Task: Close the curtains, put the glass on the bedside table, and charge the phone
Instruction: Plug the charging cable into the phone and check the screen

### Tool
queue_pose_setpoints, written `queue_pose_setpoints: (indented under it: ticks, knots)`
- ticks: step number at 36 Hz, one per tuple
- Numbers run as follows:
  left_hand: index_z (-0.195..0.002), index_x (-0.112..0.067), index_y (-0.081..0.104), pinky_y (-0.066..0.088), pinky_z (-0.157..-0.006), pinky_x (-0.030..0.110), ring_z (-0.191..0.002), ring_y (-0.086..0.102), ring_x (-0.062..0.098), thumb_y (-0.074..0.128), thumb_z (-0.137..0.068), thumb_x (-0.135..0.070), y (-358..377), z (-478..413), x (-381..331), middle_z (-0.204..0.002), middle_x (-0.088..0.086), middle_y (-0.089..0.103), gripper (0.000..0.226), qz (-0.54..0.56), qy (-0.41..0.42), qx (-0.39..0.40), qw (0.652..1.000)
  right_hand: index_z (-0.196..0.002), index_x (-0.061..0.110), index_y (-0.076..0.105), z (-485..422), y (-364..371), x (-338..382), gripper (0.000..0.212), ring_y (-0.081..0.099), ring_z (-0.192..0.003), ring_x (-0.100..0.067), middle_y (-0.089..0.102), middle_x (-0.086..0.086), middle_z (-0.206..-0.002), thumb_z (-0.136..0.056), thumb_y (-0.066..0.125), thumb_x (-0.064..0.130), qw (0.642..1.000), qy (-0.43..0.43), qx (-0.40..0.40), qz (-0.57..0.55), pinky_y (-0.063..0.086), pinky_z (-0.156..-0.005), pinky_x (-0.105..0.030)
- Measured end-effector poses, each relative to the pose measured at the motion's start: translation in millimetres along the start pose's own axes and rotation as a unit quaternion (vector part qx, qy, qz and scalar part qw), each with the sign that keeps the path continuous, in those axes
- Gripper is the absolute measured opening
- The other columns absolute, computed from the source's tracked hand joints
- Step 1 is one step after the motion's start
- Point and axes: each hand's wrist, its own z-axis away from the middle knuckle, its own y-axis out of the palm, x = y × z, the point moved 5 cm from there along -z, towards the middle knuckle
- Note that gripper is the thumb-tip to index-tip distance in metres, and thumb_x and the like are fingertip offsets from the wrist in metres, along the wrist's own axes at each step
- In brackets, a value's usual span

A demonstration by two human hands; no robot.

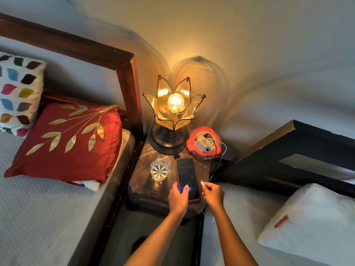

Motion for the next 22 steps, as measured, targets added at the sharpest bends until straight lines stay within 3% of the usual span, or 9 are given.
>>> queue_pose_setpoints:
  ticks: [2,8,13,19,22]
  knots:
    - [-0.14,-0.008,0.035,0.043,-0.102,0.038,-0.122,0.049,0.025,0.053,-0.092,-0.031,3.1,-5.8,2.3,-0.136,0.012,0.048,0.056,0.029,-0.023,-0.01,0.999,-0.113,0.008,0.067,-3.6,5.7,-0.8,0.025,0.065,-0.093,-0.027,0.069,-0.013,-0.105,-0.093,0.052,0.01,1.0,-0.003,-0.005,0.006,0.054,-0.079,-0.034]
    - [-0.137,-0.009,0.033,0.04,-0.103,0.044,-0.122,0.047,0.028,0.05,-0.093,-0.035,9.2,-23.3,6.4,-0.136,0.013,0.045,0.054,0.076,-0.071,-0.055,0.993,-0.111,0.011,0.067,-16.5,21.0,-10.2,0.024,0.065,-0.091,-0.028,0.069,-0.013,-0.103,-0.093,0.052,0.011,1.0,0.03,0.005,0.007,0.057,-0.078,-0.037]
    - [-0.127,-0.01,0.046,0.042,-0.1,0.044,-0.117,0.049,0.03,0.048,-0.091,-0.042,12.7,-36.1,9.8,-0.13,0.013,0.047,0.049,0.084,-0.103,-0.072,0.989,-0.115,0.006,0.064,-20.2,24.3,-12.8,0.026,0.055,-0.079,-0.018,0.062,-0.008,-0.092,-0.094,0.049,0.006,0.998,0.042,0.01,-0.044,0.041,-0.052,-0.017]
    - [-0.137,-0.012,0.036,0.035,-0.101,0.041,-0.131,0.028,0.03,0.038,-0.097,-0.039,23.1,-35.8,4.9,-0.143,0.015,0.029,0.049,0.006,-0.121,-0.042,0.992,-0.119,0.001,0.061,-22.6,21.0,-15.0,0.029,0.046,-0.059,-0.007,0.06,-0.008,-0.089,-0.094,0.047,0.002,0.993,0.069,0.009,-0.097,0.04,-0.051,-0.016]
    - [-0.129,-0.009,0.045,0.034,-0.101,0.04,-0.128,0.033,0.033,0.035,-0.098,-0.036,20.4,-34.4,4.8,-0.139,0.017,0.035,0.042,0.007,-0.134,-0.064,0.989,-0.118,0.002,0.062,-24.6,15.2,-17.5,0.029,0.044,-0.056,-0.01,0.06,-0.005,-0.074,-0.094,0.047,0.0,0.989,0.092,0.02,-0.112,0.037,-0.048,-0.019]
